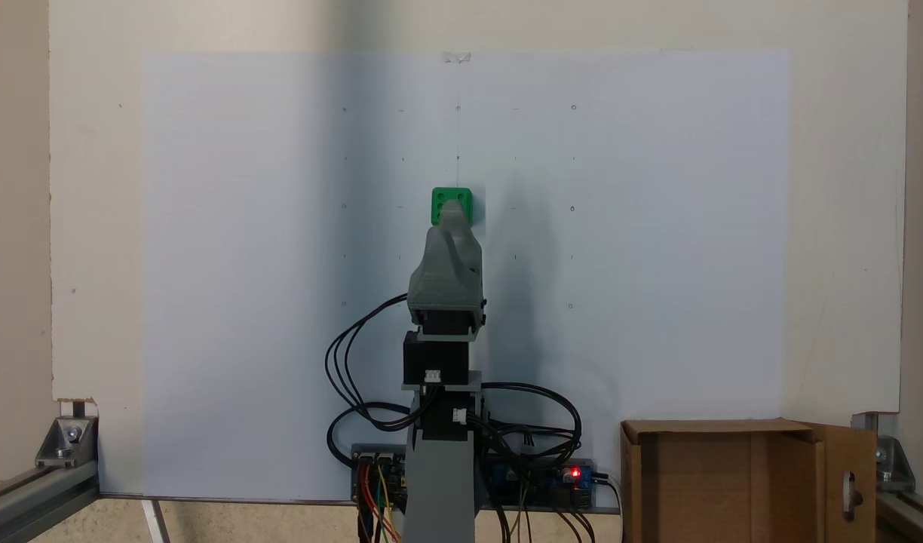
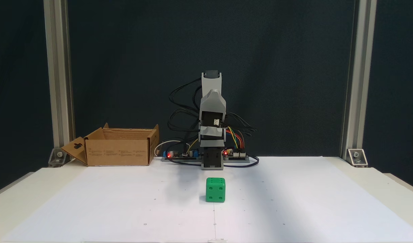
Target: Grasp a green dice and put it in the bin.
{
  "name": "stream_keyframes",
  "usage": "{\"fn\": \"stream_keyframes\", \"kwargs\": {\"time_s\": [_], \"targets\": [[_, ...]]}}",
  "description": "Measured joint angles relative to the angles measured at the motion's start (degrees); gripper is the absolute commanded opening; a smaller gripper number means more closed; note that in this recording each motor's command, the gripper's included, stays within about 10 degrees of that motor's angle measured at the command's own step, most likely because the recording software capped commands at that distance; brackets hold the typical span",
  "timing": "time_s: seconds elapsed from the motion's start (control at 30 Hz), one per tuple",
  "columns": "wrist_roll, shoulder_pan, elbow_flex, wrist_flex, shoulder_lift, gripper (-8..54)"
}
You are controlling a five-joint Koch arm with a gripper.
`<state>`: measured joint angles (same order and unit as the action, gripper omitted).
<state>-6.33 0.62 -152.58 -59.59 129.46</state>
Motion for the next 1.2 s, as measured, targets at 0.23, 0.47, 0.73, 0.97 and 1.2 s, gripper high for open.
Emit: {"fn": "stream_keyframes", "kwargs": {"time_s": [0.23, 0.47, 0.73, 0.97, 1.2], "targets": [[0.00, 0.35, 0.00, 0.00, 0.00, 44.3], [0.00, 0.35, 0.00, 0.00, 0.00, 44.3], [0.00, 0.79, 0.09, 0.00, 0.00, 44.3], [0.00, 7.03, 0.00, 0.00, 0.00, 44.3], [0.00, 6.86, 0.00, 0.88, 0.00, 38.8]]}}
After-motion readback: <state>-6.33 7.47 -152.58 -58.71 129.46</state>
